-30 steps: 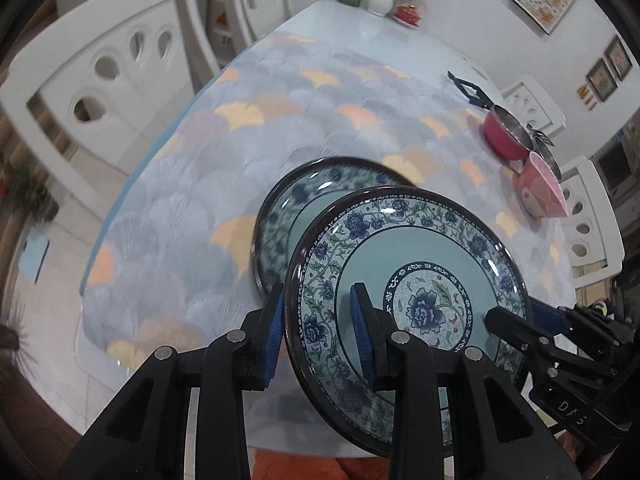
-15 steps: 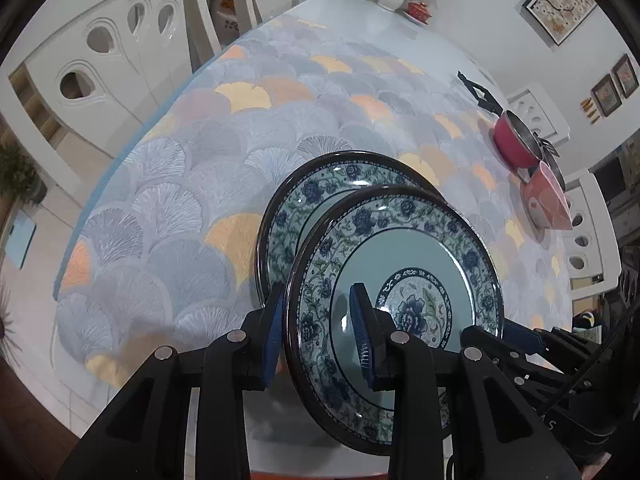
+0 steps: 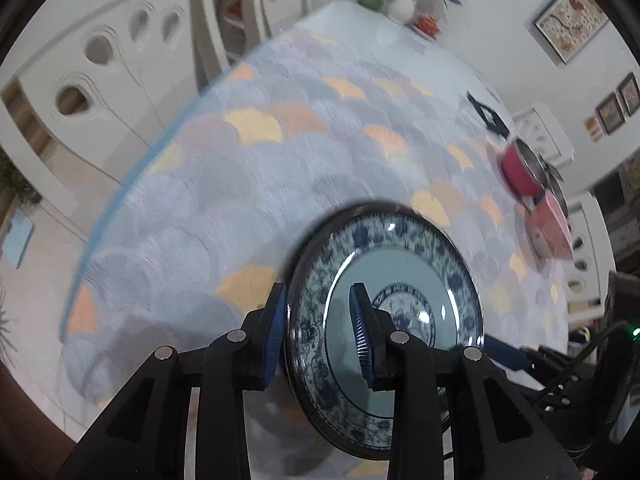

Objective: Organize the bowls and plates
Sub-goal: 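Lower the third plate onto the stacked plates, then move the right gripper to the pink polka-dot bowl and grasp its rim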

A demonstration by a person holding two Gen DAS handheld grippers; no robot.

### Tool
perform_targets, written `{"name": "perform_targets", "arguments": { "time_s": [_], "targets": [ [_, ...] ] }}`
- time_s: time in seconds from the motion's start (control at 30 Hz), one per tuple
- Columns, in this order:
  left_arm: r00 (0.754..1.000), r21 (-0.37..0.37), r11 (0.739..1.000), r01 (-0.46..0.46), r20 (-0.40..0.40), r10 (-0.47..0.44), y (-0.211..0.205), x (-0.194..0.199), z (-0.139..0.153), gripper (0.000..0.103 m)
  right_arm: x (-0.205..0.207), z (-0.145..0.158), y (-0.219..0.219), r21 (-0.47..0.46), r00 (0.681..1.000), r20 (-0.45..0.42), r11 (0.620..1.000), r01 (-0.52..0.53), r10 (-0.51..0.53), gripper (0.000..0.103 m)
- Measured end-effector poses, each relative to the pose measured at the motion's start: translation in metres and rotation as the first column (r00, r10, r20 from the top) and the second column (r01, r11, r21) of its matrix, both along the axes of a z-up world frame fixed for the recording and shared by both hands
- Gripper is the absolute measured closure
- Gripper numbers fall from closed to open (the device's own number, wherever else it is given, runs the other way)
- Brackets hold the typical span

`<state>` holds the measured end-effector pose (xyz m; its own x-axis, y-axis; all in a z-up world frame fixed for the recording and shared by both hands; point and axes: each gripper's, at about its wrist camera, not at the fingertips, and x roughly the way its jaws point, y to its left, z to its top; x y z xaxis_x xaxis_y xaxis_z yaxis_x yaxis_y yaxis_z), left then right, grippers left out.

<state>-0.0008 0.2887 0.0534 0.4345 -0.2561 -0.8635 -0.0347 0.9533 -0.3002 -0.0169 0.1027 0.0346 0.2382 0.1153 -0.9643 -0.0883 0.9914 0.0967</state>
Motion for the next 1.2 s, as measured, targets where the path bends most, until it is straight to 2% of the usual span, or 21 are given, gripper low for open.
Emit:
{"name": "perform_targets", "arguments": {
  "time_s": [0.37,0.57,0.67,0.77,0.83,0.9,1.03,1.1,1.2],
  "targets": [
    [1.000,-0.018,1.000,0.006,0.013,-0.005,0.007,0.028,0.007,0.075,0.016,-0.005,0.006,-0.003,1.000,-0.024,1.000,-0.018,0.018,0.066],
    [0.994,-0.005,0.997,0.083,0.074,-0.082,-0.015,0.047,0.029,0.075,0.027,0.007,-0.005,-0.028,0.999,-0.042,0.999,0.023,-0.024,0.065],
    [0.984,0.006,0.990,0.140,0.115,-0.140,-0.031,0.059,0.045,0.075,0.027,0.021,-0.018,-0.028,0.998,-0.010,0.997,0.066,-0.066,0.062],
    [0.966,0.030,0.978,0.206,0.154,-0.209,-0.055,0.069,0.060,0.075,0.024,0.036,-0.038,-0.034,0.993,0.031,0.993,0.115,-0.114,0.058],
    [0.945,0.058,0.963,0.262,0.187,-0.268,-0.078,0.073,0.074,0.075,0.024,0.043,-0.056,-0.017,0.986,0.034,0.986,0.165,-0.164,0.057],
    [0.922,0.056,0.945,0.321,0.208,-0.326,-0.102,0.075,0.085,0.075,0.024,0.050,-0.079,0.012,0.975,0.035,0.975,0.221,-0.222,0.057],
    [0.874,0.058,0.903,0.425,0.235,-0.426,-0.159,0.081,0.102,0.073,0.022,0.071,-0.139,0.045,0.934,0.080,0.937,0.346,-0.349,0.057],
    [0.857,0.043,0.887,0.460,0.240,-0.456,-0.187,0.084,0.108,0.064,0.016,0.084,-0.175,0.056,0.906,0.120,0.914,0.402,-0.405,0.053],
    [0.846,0.024,0.875,0.484,0.242,-0.475,-0.225,0.085,0.116,0.061,0.016,0.097,-0.223,0.076,0.867,0.169,0.884,0.462,-0.468,0.049]
  ]
}}
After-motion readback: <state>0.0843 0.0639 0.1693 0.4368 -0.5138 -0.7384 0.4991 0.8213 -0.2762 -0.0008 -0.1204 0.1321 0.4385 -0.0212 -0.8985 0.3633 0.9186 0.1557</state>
